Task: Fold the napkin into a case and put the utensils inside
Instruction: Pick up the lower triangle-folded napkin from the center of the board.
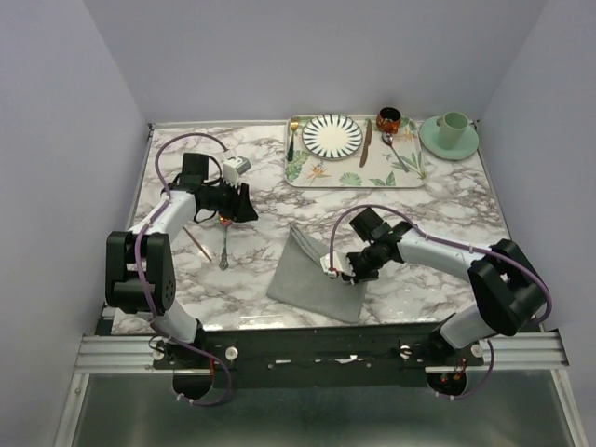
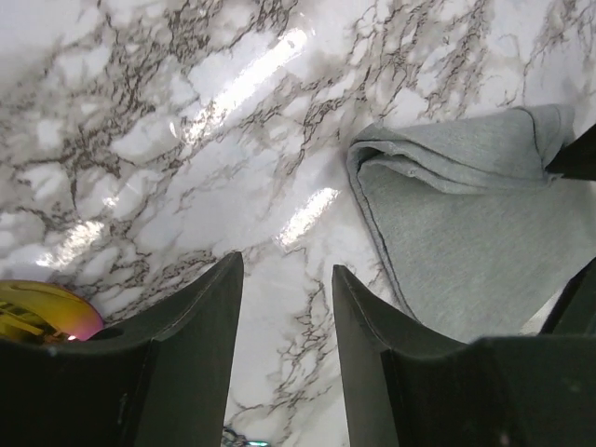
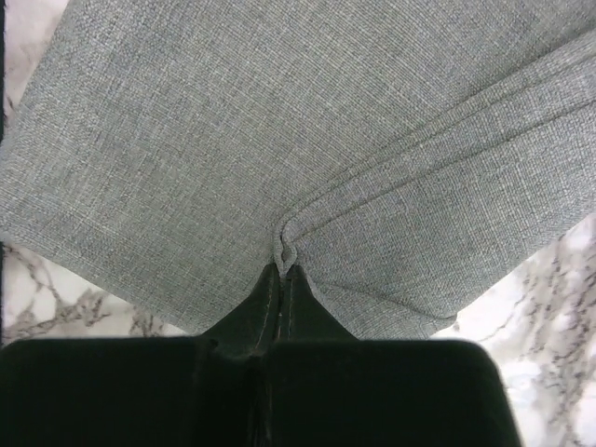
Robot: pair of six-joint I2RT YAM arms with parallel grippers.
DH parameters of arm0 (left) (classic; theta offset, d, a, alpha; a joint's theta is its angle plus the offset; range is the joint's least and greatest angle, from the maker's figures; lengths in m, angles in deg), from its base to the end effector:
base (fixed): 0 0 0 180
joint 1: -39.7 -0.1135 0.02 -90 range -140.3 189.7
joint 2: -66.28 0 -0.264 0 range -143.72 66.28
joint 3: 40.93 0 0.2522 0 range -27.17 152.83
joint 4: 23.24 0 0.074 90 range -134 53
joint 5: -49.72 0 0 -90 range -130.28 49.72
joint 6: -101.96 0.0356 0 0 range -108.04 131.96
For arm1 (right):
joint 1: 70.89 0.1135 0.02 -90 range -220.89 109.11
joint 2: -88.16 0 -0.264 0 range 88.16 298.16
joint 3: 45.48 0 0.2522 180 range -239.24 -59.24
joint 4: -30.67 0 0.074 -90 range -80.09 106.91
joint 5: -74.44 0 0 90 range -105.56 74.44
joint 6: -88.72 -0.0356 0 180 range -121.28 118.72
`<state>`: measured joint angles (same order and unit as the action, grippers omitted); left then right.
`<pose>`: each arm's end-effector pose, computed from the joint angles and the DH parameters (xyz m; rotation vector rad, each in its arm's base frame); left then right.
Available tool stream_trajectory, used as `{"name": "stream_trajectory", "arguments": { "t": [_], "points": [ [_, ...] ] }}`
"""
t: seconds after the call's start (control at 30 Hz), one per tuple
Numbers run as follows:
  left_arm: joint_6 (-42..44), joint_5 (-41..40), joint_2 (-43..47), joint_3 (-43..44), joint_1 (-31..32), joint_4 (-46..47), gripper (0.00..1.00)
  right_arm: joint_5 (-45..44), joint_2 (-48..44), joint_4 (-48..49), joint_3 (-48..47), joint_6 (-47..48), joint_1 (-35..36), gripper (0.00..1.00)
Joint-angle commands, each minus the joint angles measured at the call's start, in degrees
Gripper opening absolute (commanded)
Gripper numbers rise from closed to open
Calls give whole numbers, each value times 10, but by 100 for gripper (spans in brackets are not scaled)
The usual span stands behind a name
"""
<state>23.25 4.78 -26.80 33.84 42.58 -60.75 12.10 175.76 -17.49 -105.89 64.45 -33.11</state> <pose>0.3276 -0.0417 0.2159 0.5864 2.2916 -0.9179 0.1953 0.1723 0.1599 -2.1938 1.6193 0.5665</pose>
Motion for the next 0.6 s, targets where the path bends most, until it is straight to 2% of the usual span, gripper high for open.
{"name": "stream_trajectory", "arguments": {
  "t": [0.0, 0.17, 0.33, 0.57],
  "points": [
    [197, 24, 28, 17, 18, -58, 54, -86, 1, 73, 41, 100, 0, 1],
    [273, -2, 22, 46, 72, -84, 54, -103, 11, 85, 37, 120, 1, 1],
    [442, -27, 2, 73, 130, -147, 58, -125, 8, 93, 46, 136, -1, 1],
    [473, -44, -62, 158, 156, -169, 52, -121, -9, 93, 58, 135, 0, 1]
  ]
}}
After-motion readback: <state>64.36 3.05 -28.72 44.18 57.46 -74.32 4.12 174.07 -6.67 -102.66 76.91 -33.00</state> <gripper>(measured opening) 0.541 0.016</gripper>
